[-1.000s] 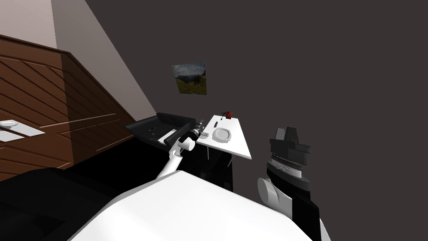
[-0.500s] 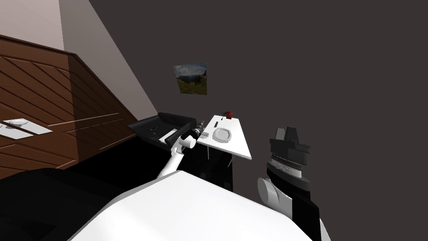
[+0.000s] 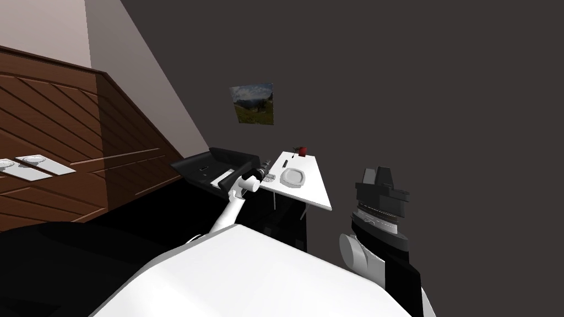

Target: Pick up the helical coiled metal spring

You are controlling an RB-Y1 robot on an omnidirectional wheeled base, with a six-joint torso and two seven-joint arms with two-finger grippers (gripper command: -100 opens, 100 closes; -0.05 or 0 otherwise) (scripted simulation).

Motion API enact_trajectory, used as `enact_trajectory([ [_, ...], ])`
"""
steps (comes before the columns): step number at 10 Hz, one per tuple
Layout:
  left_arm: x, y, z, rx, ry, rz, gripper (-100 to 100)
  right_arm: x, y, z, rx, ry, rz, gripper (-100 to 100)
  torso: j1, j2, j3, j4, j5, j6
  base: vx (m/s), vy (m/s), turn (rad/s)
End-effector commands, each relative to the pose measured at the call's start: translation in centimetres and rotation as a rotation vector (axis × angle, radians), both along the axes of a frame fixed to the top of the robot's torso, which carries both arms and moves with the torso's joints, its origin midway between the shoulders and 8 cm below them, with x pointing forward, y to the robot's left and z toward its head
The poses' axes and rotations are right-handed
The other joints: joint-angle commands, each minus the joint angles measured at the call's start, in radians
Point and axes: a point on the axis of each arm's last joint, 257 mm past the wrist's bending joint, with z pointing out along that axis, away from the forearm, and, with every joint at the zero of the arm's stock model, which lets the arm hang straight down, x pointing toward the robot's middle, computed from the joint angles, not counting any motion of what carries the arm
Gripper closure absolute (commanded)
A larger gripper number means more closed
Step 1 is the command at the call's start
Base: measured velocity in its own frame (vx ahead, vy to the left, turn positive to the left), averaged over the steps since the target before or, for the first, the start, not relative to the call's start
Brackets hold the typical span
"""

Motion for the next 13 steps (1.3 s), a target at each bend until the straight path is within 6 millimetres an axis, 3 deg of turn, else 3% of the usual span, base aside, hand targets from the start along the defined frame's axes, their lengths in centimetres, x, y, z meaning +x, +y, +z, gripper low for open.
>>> enact_trajectory([
  [1, 0.6, -0.1, -0.9, 0.02, 0.044, 0.0, -100, 0.0, 0.0, 0.0, 0.0, 0.0, 0.0, 0, 0.0, 0.0, 0.0, 0.0, 0.0, 0.0, 0.003, -0.008, 0.027],
  [13, 0.3, 0.5, -6.6, 0.101, 0.336, 0.007, -100, 0.0, 0.0, 0.0, 0.0, 0.0, 0.0, 0, 0.001, -0.001, 0.0, 0.0, 0.0, 0.0, 0.007, -0.002, 0.006],
])
